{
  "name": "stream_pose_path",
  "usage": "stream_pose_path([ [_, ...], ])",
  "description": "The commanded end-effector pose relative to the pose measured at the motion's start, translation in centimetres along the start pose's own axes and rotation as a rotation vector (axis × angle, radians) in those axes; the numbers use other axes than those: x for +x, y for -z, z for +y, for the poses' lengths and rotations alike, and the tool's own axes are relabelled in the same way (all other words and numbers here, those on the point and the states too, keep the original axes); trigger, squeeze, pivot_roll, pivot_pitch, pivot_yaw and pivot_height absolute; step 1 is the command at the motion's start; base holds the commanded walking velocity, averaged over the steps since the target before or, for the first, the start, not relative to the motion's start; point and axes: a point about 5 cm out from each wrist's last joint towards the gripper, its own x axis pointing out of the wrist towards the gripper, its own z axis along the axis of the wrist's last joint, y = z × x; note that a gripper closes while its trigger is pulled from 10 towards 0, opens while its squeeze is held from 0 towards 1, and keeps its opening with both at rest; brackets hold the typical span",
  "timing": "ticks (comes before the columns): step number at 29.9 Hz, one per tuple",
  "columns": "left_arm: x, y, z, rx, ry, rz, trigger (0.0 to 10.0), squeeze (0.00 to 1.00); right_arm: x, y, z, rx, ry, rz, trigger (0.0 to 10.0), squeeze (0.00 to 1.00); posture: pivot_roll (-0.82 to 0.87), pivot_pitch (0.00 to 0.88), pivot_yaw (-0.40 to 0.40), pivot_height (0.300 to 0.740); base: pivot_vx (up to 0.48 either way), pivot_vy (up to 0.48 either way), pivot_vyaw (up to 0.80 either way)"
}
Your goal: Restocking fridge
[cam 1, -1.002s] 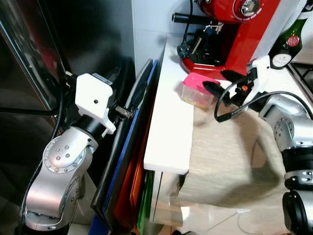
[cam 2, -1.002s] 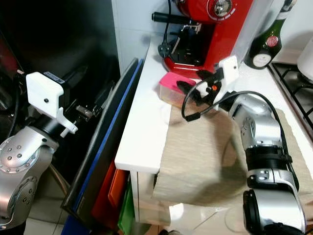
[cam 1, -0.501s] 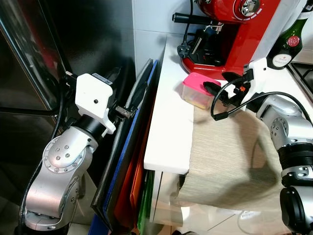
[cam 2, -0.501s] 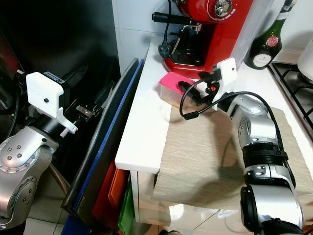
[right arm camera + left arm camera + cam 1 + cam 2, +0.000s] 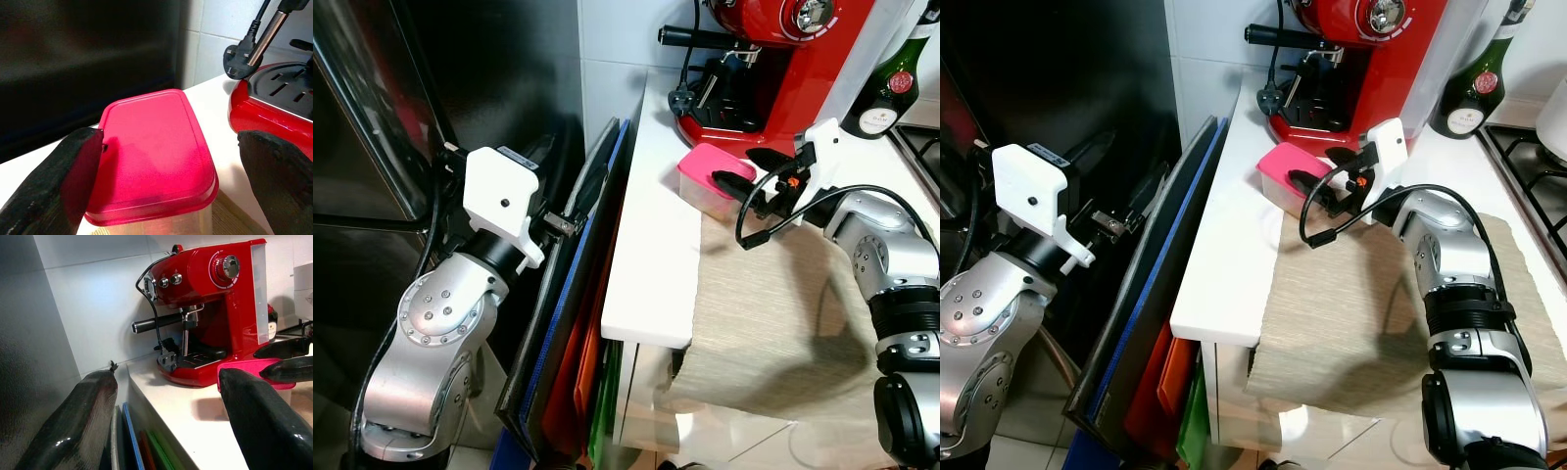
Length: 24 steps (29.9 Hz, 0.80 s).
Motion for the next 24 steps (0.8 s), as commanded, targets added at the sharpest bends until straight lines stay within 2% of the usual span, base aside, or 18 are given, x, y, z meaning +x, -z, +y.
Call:
stream_pose_path([
  [1, -0.2, -0.3, 0.7, 0.023, -0.034, -0.01, 10.0, 0.0, -0.2, 0.0, -0.2, 0.005, 0.002, 0.012, 10.0, 0.0, 0.17, 0.0, -0.03, 0.74, 0.0, 0.0, 0.0],
  [9, -0.2, -0.3, 0.7, 0.024, -0.029, -0.01, 10.0, 0.0, -0.6, -1.2, -0.4, -0.011, 0.011, -0.061, 10.0, 0.0, 0.17, 0.0, -0.032, 0.74, 0.0, 0.0, 0.0],
  [13, -0.5, 0.3, -0.4, -0.05, 0.079, 0.019, 10.0, 0.0, -1.0, -1.1, -0.2, -0.027, -0.001, -0.052, 10.0, 0.0, 0.17, 0.0, -0.032, 0.74, 0.0, 0.0, 0.0],
  [16, -0.8, 0.8, -1.3, -0.064, 0.167, 0.052, 10.0, 0.0, -1.3, -1.3, 0.0, -0.045, -0.013, -0.046, 10.0, 0.0, 0.17, 0.0, -0.032, 0.74, 0.0, 0.0, 0.0],
  [24, -0.9, 1.0, -1.9, -0.115, 0.218, 0.062, 10.0, 0.0, -2.0, -1.1, 0.7, -0.05, -0.032, -0.025, 10.0, 0.0, 0.16, 0.0, -0.026, 0.74, 0.0, 0.0, 0.0],
])
